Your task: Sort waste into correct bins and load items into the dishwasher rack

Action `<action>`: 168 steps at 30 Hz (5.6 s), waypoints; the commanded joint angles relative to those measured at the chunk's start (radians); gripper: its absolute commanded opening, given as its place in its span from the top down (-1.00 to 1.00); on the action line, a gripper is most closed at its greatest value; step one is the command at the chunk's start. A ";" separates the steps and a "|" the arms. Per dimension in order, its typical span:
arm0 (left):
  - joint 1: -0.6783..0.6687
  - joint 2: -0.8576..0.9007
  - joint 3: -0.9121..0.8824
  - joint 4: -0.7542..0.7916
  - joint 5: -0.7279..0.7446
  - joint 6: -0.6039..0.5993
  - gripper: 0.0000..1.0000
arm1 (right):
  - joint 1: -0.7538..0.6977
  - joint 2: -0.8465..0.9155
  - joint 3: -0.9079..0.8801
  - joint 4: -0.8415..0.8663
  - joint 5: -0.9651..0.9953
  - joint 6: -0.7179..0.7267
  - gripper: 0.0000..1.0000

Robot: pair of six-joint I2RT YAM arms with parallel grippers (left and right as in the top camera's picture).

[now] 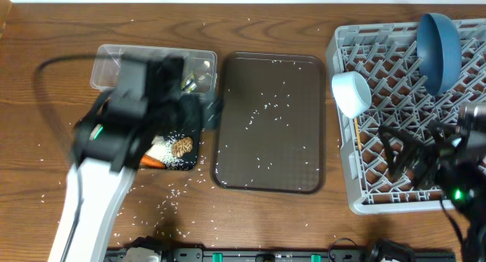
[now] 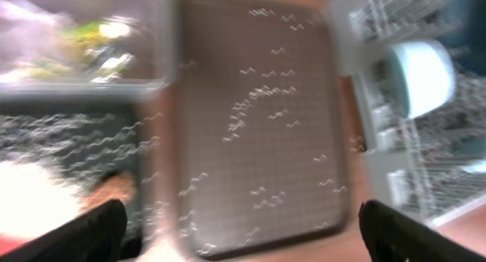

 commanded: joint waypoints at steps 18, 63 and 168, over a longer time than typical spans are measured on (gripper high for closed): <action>0.008 -0.338 0.000 -0.116 -0.365 0.077 -0.96 | 0.021 -0.045 0.005 -0.178 -0.024 0.325 -0.98; 0.008 -0.335 0.000 -0.116 -0.365 0.076 -0.96 | 0.328 -0.740 -1.246 0.938 0.153 -0.328 -0.99; 0.178 -1.179 -1.297 0.784 -0.208 0.126 -0.96 | 0.327 -0.739 -1.284 1.030 0.154 -0.328 -0.98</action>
